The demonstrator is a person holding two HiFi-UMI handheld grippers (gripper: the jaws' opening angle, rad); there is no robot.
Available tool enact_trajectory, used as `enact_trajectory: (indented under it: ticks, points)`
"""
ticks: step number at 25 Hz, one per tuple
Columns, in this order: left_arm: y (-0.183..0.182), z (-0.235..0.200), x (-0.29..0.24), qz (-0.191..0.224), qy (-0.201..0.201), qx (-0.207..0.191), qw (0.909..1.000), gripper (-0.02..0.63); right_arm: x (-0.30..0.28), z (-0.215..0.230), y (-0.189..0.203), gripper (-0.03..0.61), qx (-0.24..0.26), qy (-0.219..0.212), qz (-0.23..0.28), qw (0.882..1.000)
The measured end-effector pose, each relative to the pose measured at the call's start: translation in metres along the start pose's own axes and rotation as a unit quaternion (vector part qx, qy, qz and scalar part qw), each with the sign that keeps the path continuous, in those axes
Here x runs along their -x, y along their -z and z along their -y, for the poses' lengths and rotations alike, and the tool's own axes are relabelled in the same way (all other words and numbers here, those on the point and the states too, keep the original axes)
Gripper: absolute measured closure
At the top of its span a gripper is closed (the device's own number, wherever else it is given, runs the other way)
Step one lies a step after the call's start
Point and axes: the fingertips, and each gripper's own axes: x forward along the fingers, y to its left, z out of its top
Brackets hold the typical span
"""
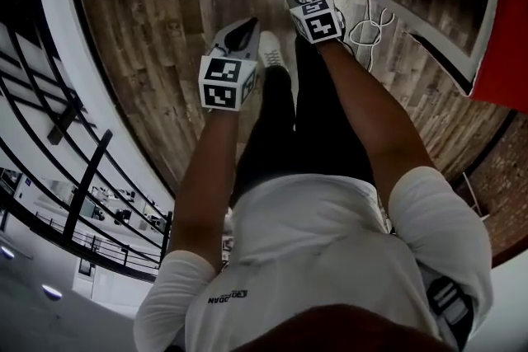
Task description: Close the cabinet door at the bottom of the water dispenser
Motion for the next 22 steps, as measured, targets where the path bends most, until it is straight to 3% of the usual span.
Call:
enact_trajectory:
  ticks: [5, 10, 17, 22]
  points:
    - [0.011, 0.004, -0.014, -0.023, 0.011, -0.022, 0.9994, 0.621, -0.039, 0.0, 0.032, 0.442, -0.084, -0.006, -0.028, 0.996]
    - [0.017, -0.002, -0.011, -0.017, 0.005, -0.002, 0.9998, 0.621, -0.06, -0.009, 0.036, 0.442, -0.084, 0.008, -0.029, 0.996]
    - [0.019, -0.008, -0.012, -0.023, 0.003, 0.014, 0.9996, 0.621, -0.069, -0.007, 0.028, 0.439, -0.121, 0.039, -0.02, 0.992]
    - [0.02, -0.008, -0.015, -0.027, 0.006, 0.006, 0.9996, 0.621, -0.067, 0.004, 0.029, 0.44, -0.124, 0.056, -0.01, 0.991]
